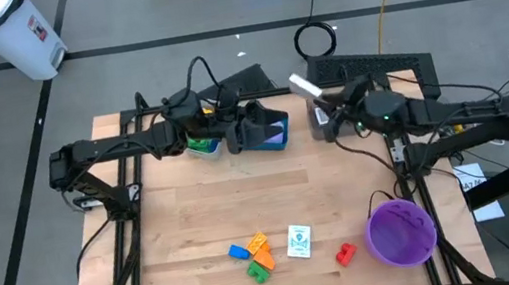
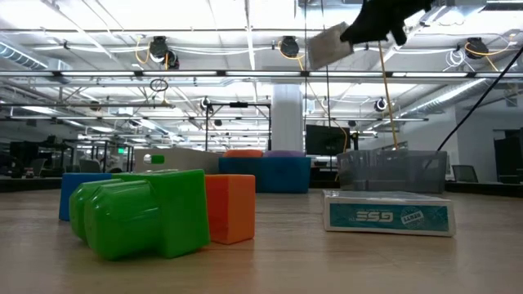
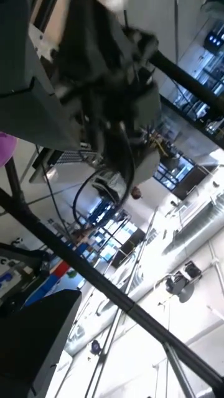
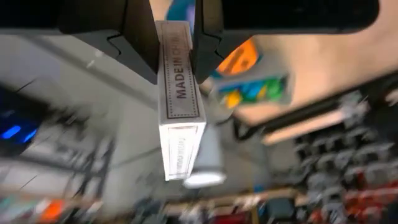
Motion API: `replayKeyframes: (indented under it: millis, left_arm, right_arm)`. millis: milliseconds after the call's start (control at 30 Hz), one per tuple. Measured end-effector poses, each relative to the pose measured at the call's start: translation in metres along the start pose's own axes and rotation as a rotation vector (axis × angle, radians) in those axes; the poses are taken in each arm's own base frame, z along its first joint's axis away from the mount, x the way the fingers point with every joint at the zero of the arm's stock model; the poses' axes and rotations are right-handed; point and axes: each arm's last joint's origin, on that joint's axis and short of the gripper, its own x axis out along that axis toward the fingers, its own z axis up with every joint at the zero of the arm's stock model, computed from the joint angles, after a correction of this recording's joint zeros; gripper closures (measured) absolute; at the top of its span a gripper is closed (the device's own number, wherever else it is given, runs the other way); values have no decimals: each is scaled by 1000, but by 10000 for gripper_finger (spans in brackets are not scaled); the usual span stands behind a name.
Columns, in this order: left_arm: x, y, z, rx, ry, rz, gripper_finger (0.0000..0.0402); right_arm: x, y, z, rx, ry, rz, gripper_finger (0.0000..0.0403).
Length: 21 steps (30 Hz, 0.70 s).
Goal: Pick & Place Toys
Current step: Put the brown deck of cards into the black bin
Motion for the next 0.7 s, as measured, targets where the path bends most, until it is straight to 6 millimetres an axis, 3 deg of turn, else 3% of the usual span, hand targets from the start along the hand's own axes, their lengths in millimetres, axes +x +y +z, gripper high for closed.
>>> replayKeyframes:
  millis: [267, 533, 700]
  left_arm:
    - [0, -1, -1, -7, 38, -40, 11]
    - [1, -4, -4, -36, 82, -82, 11]
    - [1, -5, -6, -40, 92, -83, 11]
  right_arm:
    - [13, -20, -11, 39, 181, 176, 340]
    - [16, -55, -25, 131, 369, 48, 340]
    - [20, -76, -29, 253, 465, 97, 341]
